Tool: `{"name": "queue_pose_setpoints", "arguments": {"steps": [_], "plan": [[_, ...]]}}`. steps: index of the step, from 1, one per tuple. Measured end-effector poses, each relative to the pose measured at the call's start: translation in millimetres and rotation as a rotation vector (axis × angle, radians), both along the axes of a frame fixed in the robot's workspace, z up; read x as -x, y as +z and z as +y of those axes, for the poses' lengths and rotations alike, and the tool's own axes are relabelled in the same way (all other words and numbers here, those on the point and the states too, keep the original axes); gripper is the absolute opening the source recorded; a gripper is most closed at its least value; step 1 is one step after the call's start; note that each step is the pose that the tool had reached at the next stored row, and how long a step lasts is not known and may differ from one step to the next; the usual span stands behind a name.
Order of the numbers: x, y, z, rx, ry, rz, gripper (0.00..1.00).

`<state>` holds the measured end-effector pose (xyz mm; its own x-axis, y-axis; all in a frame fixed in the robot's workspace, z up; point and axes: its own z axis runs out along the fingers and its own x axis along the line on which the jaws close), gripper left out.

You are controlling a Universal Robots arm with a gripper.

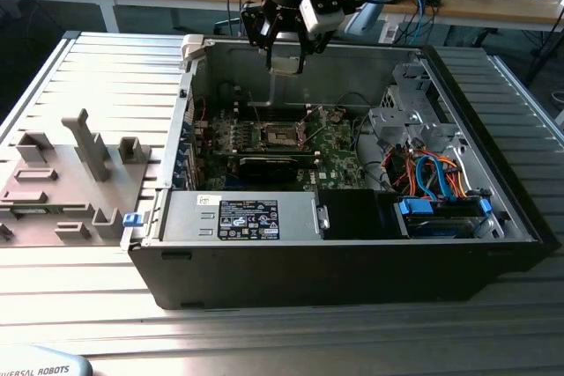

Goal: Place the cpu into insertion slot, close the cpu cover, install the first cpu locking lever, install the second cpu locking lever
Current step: 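Place the cpu into insertion slot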

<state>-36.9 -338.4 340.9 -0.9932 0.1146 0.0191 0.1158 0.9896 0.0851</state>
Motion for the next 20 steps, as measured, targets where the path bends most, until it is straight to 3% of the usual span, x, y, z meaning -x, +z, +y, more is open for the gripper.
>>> {"name": "queue_pose_setpoints", "arguments": {"steps": [20], "plan": [[-0.2,0.0,0.0,0.0002,-0.008,0.0000,0.54]]}}
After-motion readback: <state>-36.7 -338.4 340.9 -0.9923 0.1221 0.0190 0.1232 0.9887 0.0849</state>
